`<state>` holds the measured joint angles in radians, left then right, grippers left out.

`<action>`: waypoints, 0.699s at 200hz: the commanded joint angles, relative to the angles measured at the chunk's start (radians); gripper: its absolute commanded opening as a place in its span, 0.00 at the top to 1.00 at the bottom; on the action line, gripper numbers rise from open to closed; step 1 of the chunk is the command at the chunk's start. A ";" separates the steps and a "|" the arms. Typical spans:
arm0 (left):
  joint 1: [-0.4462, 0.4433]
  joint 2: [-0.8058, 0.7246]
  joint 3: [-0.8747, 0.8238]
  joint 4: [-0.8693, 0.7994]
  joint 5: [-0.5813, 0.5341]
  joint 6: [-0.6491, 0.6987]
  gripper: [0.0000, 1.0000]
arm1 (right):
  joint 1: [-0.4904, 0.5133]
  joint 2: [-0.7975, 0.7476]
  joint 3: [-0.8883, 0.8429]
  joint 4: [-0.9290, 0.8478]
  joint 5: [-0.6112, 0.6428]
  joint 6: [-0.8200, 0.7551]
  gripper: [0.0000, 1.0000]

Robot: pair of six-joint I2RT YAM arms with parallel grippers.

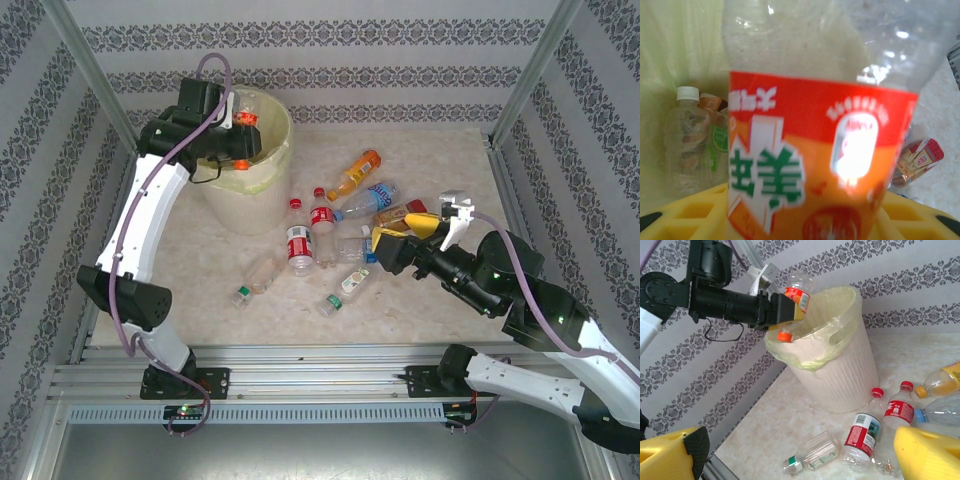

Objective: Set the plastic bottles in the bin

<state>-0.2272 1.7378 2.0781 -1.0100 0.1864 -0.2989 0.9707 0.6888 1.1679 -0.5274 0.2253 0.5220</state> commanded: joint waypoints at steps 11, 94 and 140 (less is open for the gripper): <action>0.054 0.077 0.088 0.010 0.038 -0.044 0.48 | -0.006 -0.006 0.026 -0.005 0.037 -0.019 0.05; 0.113 0.163 0.050 0.050 0.112 -0.111 0.46 | -0.007 -0.006 0.019 -0.019 0.036 -0.013 0.05; 0.123 0.172 -0.021 0.080 0.120 -0.111 0.37 | -0.010 0.028 0.049 -0.108 0.065 -0.004 0.05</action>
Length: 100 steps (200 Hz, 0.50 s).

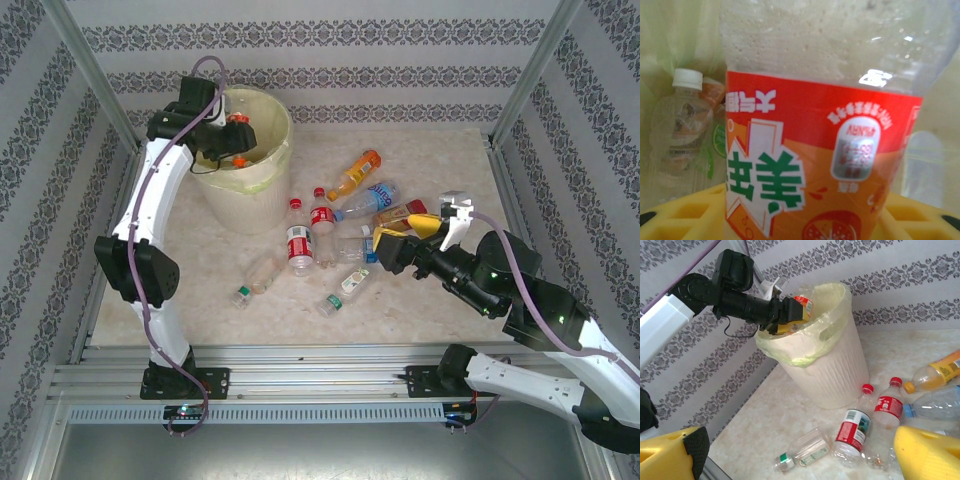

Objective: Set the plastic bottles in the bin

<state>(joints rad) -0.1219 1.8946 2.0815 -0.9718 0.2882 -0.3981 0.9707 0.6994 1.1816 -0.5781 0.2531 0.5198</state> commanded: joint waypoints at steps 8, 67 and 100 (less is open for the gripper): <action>0.017 0.014 -0.023 0.041 0.019 -0.010 0.33 | -0.010 0.019 0.031 -0.060 0.034 -0.001 0.05; 0.016 -0.072 -0.018 0.079 0.033 0.026 0.00 | -0.022 0.017 -0.004 -0.125 0.055 0.040 0.05; 0.016 -0.141 -0.018 0.093 0.044 0.055 0.00 | -0.040 0.016 -0.031 -0.166 0.055 0.104 0.05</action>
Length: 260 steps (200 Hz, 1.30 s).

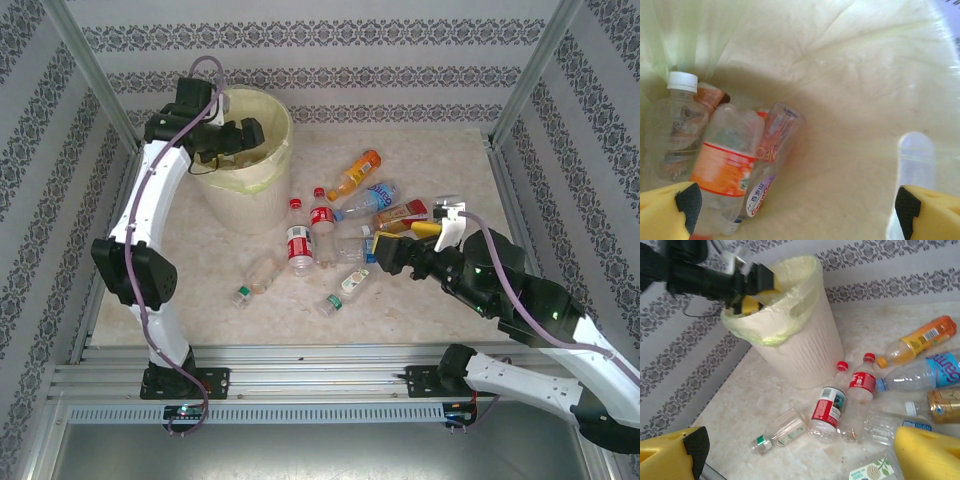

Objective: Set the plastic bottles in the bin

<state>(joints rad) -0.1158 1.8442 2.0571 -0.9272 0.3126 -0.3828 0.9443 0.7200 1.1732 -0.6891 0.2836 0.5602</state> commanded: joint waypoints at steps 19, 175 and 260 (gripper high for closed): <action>0.010 -0.139 -0.006 0.057 0.049 0.058 0.00 | -0.030 0.007 -0.036 -0.088 0.025 0.116 0.05; -0.325 -0.711 -0.710 0.281 0.268 0.132 0.00 | -0.385 0.091 -0.348 0.123 -0.315 0.471 0.06; -0.565 -0.702 -0.925 0.350 0.096 0.067 0.00 | -0.403 0.140 -0.486 0.095 -0.316 0.492 0.06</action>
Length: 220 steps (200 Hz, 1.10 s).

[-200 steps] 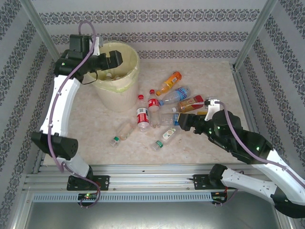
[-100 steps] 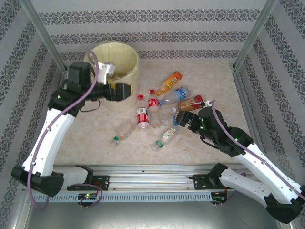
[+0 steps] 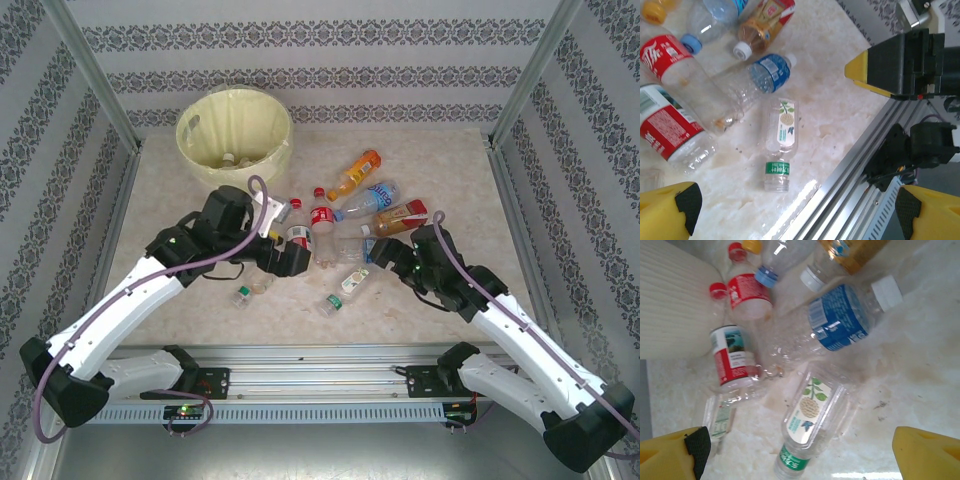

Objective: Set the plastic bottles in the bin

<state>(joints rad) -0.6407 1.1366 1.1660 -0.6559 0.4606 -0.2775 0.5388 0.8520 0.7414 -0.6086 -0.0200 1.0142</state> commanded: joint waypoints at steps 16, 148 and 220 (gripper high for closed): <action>-0.065 0.011 -0.071 0.111 -0.064 -0.065 0.00 | 0.015 0.027 -0.079 0.041 -0.008 0.053 0.05; -0.182 0.001 -0.342 0.333 -0.114 -0.235 0.00 | 0.136 0.384 -0.048 0.246 0.057 0.116 0.05; -0.182 0.007 -0.359 0.352 -0.123 -0.271 0.00 | 0.135 0.495 -0.043 0.317 0.015 0.106 0.08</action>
<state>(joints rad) -0.8062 1.1500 0.8253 -0.3645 0.3462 -0.5095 0.6659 1.3201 0.6724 -0.3313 0.0055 1.1175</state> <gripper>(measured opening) 0.998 0.930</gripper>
